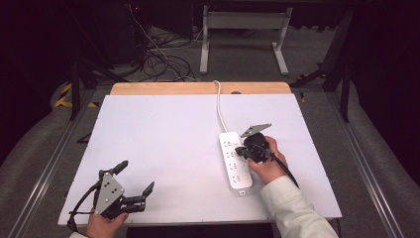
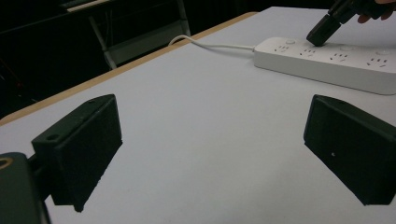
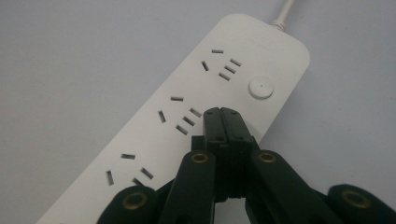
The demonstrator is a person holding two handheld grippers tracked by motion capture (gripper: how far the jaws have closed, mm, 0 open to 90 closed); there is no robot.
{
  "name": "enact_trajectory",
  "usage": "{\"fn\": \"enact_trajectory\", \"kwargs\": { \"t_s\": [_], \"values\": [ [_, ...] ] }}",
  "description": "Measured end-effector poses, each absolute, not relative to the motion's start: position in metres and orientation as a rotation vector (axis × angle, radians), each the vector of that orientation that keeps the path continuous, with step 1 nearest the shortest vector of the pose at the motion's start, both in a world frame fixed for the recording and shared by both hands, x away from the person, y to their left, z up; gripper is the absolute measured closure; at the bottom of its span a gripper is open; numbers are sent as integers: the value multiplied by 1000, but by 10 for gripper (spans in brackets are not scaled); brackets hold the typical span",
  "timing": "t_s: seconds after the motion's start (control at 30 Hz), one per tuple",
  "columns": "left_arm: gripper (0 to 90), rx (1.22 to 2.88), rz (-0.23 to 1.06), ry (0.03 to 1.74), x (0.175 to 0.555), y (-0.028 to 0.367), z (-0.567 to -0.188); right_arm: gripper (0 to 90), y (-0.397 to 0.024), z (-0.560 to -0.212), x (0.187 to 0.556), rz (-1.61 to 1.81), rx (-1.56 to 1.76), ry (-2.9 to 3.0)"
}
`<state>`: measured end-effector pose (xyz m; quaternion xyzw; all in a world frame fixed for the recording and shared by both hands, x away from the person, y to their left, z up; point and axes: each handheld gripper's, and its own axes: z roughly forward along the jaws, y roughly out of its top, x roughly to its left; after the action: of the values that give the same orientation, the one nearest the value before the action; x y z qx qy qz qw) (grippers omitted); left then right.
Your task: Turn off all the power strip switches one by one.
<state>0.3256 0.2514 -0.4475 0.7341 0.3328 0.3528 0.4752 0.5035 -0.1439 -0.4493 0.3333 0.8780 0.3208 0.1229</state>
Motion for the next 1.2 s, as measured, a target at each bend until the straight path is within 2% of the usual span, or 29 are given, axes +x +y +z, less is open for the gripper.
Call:
{"fn": "enact_trajectory", "kwargs": {
  "t_s": [0.57, 0.8, 1.2],
  "values": [
    [50, 1794, 862, 814, 325, 252, -447, 900, -143, -449, 509, 934, 1024, 2551],
    [49, 1797, 862, 814, 326, 252, -447, 900, -150, -426, 489, 1106, 936, 2464],
    [49, 1798, 873, 813, 326, 252, -447, 900, -161, -430, 470, 1075, 944, 2502]
  ]
}}
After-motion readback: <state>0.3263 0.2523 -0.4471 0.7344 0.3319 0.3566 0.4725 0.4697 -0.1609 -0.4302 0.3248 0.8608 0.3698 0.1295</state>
